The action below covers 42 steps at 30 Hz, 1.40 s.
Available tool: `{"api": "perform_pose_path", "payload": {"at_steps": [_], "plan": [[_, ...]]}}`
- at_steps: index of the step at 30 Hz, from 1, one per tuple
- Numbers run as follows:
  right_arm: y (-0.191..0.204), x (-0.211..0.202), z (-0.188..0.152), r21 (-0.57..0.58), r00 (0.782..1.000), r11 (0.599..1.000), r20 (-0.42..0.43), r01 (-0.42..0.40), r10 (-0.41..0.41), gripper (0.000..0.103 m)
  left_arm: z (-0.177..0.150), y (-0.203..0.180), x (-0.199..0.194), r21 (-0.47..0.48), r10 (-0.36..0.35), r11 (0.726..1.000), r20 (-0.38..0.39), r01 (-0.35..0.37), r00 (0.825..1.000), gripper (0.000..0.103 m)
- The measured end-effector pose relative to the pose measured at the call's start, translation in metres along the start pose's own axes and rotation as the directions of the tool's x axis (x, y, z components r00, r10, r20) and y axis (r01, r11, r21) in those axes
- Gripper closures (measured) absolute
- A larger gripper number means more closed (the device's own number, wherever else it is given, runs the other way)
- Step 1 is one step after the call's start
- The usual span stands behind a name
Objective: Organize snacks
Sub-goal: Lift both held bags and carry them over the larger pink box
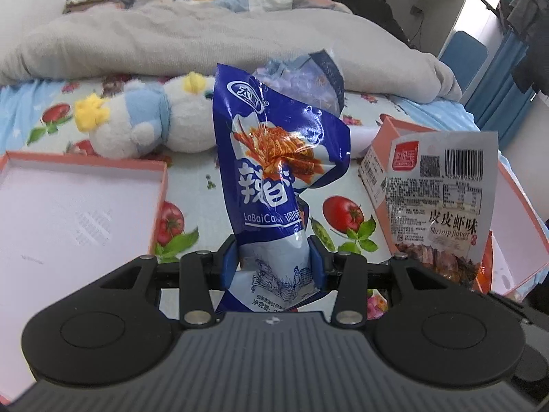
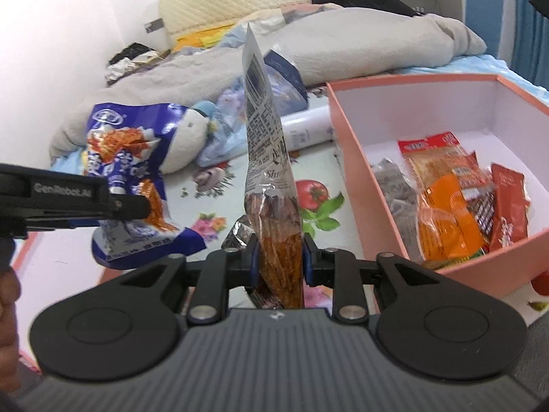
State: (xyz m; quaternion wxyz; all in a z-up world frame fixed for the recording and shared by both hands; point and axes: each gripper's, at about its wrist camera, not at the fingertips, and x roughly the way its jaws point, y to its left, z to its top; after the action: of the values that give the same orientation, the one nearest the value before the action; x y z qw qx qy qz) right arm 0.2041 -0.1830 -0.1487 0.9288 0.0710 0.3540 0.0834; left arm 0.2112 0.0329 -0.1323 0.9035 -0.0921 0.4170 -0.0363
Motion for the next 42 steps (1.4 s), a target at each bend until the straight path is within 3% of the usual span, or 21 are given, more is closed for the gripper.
{"api": "perform_pose_path", "payload": {"at_steps": [16,31,42], "plan": [[-0.02,-0.03,0.056,-0.005,0.994,1.0,0.103,-0.025,0.025,0.076,0.044,-0.01,-0.043,-0.042,-0.038,0.998,0.08,0.041,0.996,0.055],[-0.036,-0.058,0.093,-0.048,0.981,0.999,0.194,-0.004,0.013,0.075,0.082,-0.055,-0.064,-0.025,-0.123,0.991,0.156,0.128,0.98,0.055],[-0.06,-0.071,0.11,-0.056,0.972,0.998,0.232,0.043,-0.029,0.075,0.099,-0.095,-0.054,-0.013,-0.198,0.979,0.166,0.203,0.966,0.055]]}}
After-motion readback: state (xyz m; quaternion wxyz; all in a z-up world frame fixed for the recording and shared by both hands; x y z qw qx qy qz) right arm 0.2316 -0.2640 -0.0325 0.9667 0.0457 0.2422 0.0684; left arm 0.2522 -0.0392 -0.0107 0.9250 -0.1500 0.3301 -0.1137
